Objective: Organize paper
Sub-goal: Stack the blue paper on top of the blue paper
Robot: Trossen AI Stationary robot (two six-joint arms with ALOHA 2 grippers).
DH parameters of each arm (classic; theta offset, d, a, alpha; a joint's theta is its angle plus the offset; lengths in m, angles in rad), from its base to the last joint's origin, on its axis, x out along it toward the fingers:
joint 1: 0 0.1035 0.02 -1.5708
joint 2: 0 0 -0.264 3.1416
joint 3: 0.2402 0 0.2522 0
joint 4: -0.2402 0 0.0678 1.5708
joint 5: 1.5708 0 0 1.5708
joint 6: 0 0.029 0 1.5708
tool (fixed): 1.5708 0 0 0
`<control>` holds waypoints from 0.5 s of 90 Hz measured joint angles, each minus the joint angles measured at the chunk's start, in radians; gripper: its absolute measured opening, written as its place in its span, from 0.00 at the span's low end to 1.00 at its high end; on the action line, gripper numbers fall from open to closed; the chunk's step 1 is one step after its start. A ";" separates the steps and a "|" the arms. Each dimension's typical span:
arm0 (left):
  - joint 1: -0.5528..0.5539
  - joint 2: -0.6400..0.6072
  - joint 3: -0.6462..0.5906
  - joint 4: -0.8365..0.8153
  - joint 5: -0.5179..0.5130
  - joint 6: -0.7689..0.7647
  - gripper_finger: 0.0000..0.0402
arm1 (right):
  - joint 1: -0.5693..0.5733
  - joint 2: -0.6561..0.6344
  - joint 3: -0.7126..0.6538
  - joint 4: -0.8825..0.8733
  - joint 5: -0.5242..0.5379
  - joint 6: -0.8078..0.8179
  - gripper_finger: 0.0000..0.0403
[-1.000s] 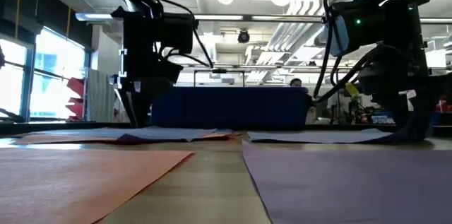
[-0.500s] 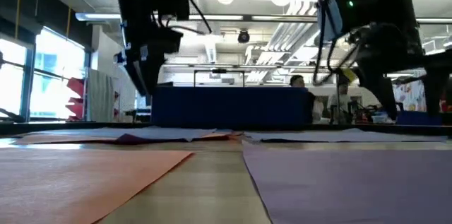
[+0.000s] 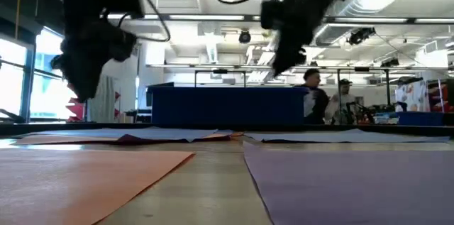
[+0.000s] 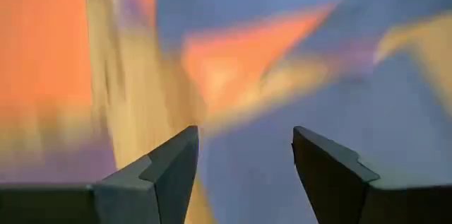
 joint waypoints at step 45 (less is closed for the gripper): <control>-0.001 0.109 -0.090 0.208 0.035 0.087 0.16 | -0.197 0.590 0.514 -0.097 -0.138 0.183 0.52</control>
